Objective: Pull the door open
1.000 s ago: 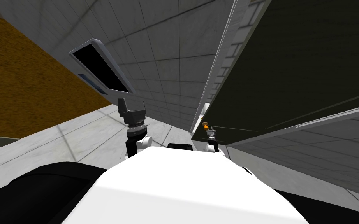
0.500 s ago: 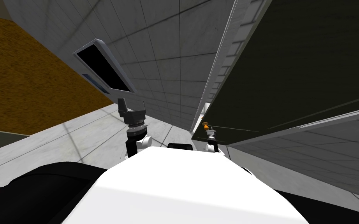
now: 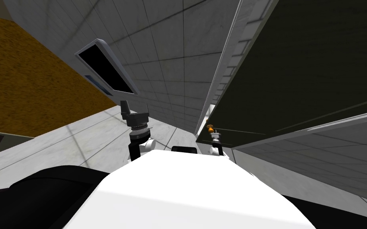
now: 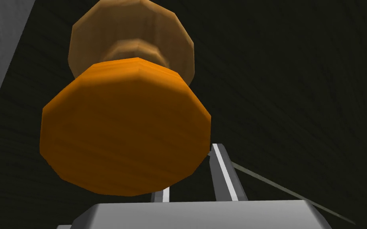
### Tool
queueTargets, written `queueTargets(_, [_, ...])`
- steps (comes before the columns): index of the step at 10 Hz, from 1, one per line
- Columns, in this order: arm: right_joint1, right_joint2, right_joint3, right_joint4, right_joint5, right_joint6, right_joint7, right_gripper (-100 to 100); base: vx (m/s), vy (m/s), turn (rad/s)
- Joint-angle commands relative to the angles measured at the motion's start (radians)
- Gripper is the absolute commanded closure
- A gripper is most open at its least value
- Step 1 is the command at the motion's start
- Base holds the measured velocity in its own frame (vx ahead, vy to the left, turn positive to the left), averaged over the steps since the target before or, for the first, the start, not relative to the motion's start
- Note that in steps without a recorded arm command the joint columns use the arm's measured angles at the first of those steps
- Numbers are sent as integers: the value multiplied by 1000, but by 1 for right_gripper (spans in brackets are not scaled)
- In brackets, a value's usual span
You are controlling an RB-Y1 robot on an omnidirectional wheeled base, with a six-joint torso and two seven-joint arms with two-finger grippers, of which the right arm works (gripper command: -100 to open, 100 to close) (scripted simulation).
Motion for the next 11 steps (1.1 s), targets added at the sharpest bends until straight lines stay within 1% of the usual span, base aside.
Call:
queueTargets(1, [-39,30,26,47,6,-37,-38,-100,-30,-13,28])
queueTargets(2, [-39,30,26,41,6,-37,-38,-100,-26,-9,10])
queueTargets(3, [-40,33,31,43,-8,-33,-76,-100,-37,-9,12])
queueTargets(4, [-40,33,31,43,-8,-33,-79,-100,-30,4,38])
queueTargets(5, [-40,37,36,39,-22,-30,-119,-100,-44,-8,74])
queueTargets(7, [-40,37,36,39,-22,-30,-121,-100,-20,-11,2])
queueTargets(8, [-40,37,36,47,-22,-30,-121,-100,6,3,-11])
queueTargets(9, [-41,40,41,35,-36,-26,-161,-100,-18,-1,25])
queueTargets(10, [-41,40,41,35,-36,-26,-161,-100,-45,-4,31])
queueTargets(11, [-42,43,46,31,-50,-22,-201,-100,-49,-28,32])
